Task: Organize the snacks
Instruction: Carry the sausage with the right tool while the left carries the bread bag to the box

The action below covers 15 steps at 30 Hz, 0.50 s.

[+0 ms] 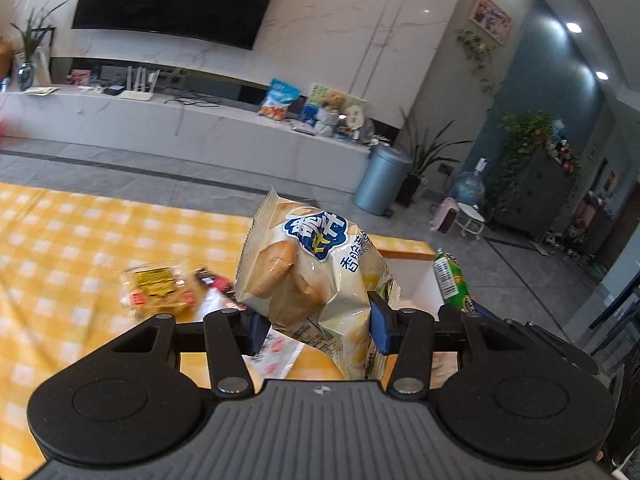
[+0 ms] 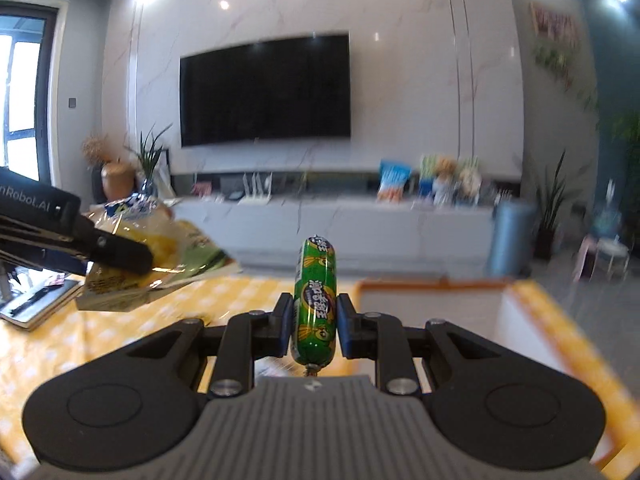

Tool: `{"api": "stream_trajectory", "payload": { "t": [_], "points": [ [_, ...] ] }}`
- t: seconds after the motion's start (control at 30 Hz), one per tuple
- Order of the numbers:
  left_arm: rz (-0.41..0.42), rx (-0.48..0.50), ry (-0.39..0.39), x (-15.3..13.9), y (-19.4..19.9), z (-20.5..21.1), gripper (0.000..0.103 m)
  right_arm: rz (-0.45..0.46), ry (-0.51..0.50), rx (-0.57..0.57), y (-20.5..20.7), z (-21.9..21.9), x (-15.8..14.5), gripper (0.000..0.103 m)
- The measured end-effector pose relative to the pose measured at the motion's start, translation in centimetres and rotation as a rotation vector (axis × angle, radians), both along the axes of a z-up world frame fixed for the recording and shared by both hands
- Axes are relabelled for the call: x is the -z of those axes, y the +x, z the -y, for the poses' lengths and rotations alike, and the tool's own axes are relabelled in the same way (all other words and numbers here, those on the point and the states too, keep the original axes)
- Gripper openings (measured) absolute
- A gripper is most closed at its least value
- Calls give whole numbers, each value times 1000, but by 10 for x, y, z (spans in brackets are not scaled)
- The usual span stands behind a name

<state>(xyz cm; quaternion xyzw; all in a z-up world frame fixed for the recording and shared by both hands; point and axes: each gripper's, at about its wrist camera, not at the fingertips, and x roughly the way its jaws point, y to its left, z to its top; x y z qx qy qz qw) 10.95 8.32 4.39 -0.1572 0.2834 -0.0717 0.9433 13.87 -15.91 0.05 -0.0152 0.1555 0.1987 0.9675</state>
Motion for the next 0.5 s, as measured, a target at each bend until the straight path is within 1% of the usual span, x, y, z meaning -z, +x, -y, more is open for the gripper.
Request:
{"api": "stream_trajectory", "payload": {
  "t": [0.13,0.2,0.27,0.3,0.37,0.4,0.43,0.5],
  "points": [
    [6,69,-34,4,18,22,56,-23,11,77,11,32,3,21],
    [0,96,-29,7,28,34,56,-51,24,112,19,48,9,21],
    [-15,119,-27,12,39,47,56,-95,86,134,28,67,16,21],
    [-25,130,-31,16,44,52,56,-119,141,132,33,78,21,21],
    [-50,150,-37,26,53,62,56,-188,286,110,45,97,34,21],
    [-66,165,-31,30,56,68,56,-224,333,118,53,101,38,21],
    [-79,176,-28,34,60,74,56,-253,350,137,59,102,41,21],
    [-100,189,-18,39,64,82,56,-278,332,176,67,99,45,21]
  ]
}}
